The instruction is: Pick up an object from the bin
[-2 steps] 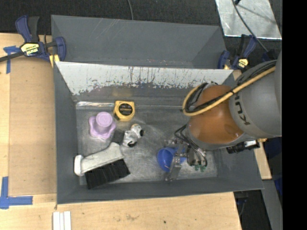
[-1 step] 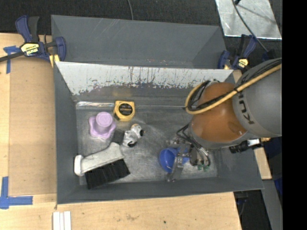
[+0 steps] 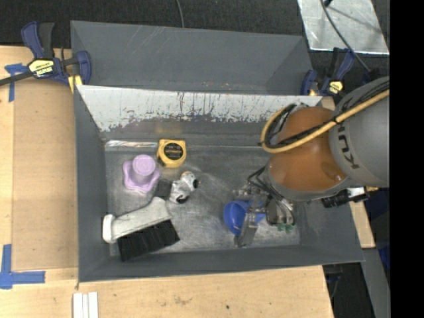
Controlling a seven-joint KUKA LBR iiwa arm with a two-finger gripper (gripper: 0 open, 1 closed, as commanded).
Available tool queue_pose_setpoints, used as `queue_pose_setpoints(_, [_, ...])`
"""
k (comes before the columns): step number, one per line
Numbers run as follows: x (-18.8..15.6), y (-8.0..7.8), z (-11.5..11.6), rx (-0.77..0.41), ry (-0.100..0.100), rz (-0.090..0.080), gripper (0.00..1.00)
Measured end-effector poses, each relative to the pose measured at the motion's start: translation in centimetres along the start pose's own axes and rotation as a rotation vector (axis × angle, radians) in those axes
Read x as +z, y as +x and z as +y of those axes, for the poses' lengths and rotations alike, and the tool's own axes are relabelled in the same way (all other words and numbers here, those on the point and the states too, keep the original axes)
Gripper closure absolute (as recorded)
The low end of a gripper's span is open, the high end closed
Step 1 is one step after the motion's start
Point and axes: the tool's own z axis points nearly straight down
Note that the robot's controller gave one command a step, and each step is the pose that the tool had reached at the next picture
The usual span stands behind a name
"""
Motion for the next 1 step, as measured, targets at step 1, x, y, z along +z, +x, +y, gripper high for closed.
queue_pose_setpoints(1, [-1.75, -0.14, 0.01, 0.0, -0.001, -0.005, 1.0])
